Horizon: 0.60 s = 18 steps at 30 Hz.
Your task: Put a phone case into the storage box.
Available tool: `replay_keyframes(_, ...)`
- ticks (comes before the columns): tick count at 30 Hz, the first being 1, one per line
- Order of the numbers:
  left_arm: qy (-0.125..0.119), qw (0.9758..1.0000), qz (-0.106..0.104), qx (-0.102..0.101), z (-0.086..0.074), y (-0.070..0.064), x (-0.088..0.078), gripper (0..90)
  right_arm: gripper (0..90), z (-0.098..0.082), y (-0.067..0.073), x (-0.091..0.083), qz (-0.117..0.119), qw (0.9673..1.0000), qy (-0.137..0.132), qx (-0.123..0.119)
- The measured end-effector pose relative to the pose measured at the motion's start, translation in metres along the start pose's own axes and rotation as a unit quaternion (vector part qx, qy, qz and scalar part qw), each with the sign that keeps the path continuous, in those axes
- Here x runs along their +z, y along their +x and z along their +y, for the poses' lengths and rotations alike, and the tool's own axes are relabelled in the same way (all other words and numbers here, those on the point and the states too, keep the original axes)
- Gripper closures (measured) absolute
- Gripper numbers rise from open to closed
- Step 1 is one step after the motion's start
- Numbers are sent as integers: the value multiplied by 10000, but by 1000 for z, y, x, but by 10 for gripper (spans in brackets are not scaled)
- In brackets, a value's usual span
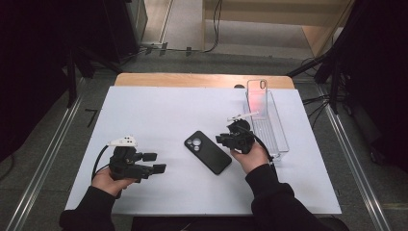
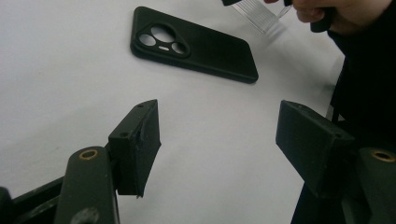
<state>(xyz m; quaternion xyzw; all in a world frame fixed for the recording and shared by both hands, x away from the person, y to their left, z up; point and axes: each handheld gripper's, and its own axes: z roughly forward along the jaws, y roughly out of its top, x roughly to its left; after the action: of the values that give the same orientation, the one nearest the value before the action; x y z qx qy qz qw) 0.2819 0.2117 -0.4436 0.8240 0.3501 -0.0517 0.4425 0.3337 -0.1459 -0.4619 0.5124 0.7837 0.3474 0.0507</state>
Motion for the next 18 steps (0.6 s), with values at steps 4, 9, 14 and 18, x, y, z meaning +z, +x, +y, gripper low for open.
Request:
replay_keyframes(4, -6, 10000, 7, 6, 0, 0, 0, 307, 596, -2, -1, -12, 213, 9991, -71, -347)
replay_keyframes(9, -1, 10000, 5, 5, 0, 0, 0, 306, 479, -6, -8, -28, 654, 9970, -127, -392)
replay_keyframes(14, 7, 10000, 11, 11, 0, 0, 0, 306, 390, -14, -12, -44, 879, 9943, -143, -585)
replay_keyframes(18, 14, 10000, -11, 11, 0, 0, 1, 306, 340, -22, -16, -56, 1152, 9908, -182, -680)
